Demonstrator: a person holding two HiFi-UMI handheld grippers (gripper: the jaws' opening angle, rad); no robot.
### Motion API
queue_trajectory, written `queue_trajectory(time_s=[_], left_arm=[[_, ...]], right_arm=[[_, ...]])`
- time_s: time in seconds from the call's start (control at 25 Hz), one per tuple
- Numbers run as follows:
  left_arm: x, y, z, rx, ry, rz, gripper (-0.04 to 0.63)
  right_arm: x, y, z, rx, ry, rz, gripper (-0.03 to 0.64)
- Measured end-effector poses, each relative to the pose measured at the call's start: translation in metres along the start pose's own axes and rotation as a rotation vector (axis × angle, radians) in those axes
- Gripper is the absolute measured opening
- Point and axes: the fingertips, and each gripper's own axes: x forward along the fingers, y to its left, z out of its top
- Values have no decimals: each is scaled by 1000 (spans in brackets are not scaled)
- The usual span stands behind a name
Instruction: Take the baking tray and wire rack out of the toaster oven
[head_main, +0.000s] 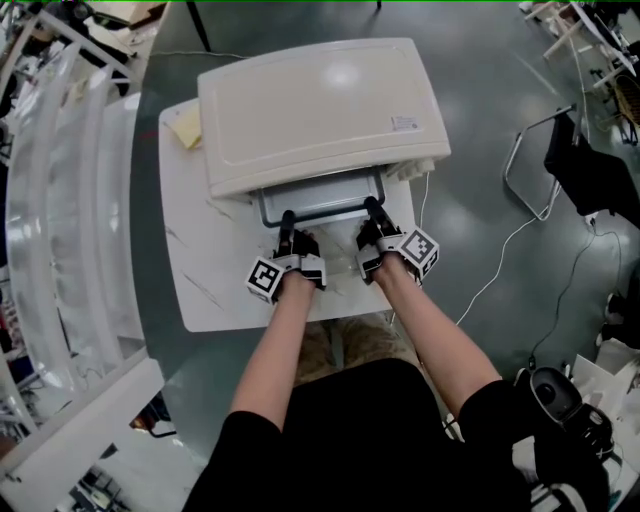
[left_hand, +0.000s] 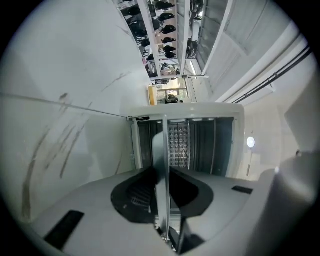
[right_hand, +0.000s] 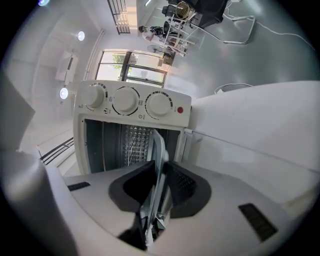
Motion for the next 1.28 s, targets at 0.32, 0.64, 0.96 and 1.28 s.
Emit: queue_trajectory(time_s=[0.32, 0.64, 0.96, 1.28], left_arm=[[-55, 3, -19, -29, 57, 21, 86], [-100, -5, -29, -41, 95, 27, 86], [-130, -18, -35, -32, 153, 1, 86], [-178, -30, -20, -50, 162, -16, 83]], right_arm=[[-55, -5, -18, 40, -28, -15, 84], [-103, -4, -38, 74, -54, -2, 87], [-141, 2, -55, 70, -61, 2, 87], [-176, 14, -94, 58, -57, 1, 86]])
